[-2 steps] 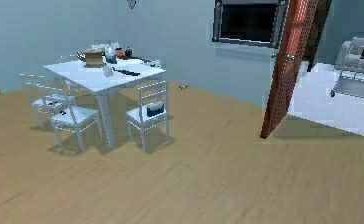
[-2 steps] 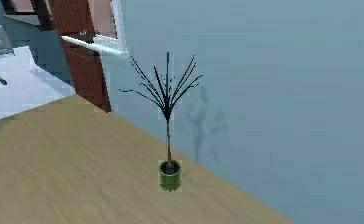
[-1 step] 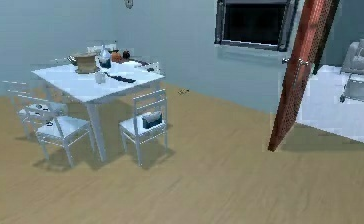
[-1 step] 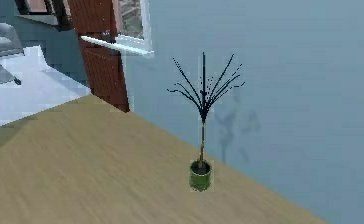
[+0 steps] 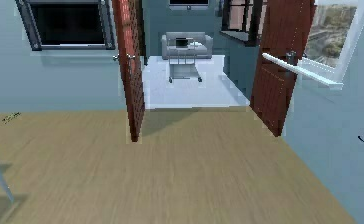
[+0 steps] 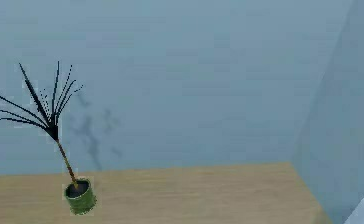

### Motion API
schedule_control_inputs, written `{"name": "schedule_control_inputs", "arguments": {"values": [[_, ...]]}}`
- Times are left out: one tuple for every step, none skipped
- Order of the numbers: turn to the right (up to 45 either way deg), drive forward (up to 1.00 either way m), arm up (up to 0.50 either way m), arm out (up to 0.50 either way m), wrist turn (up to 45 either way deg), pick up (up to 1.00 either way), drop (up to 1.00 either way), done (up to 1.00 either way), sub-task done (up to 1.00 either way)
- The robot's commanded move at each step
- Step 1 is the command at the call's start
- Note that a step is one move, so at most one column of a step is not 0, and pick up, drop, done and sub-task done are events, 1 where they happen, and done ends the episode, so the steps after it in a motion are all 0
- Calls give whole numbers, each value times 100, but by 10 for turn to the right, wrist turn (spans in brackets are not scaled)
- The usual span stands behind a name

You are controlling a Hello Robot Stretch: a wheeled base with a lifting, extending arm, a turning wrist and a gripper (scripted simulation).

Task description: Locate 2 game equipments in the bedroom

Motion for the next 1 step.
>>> {"name": "schedule_control_inputs", "arguments": {"values": [[60,0,0,0,0,0,0,0,0]]}}
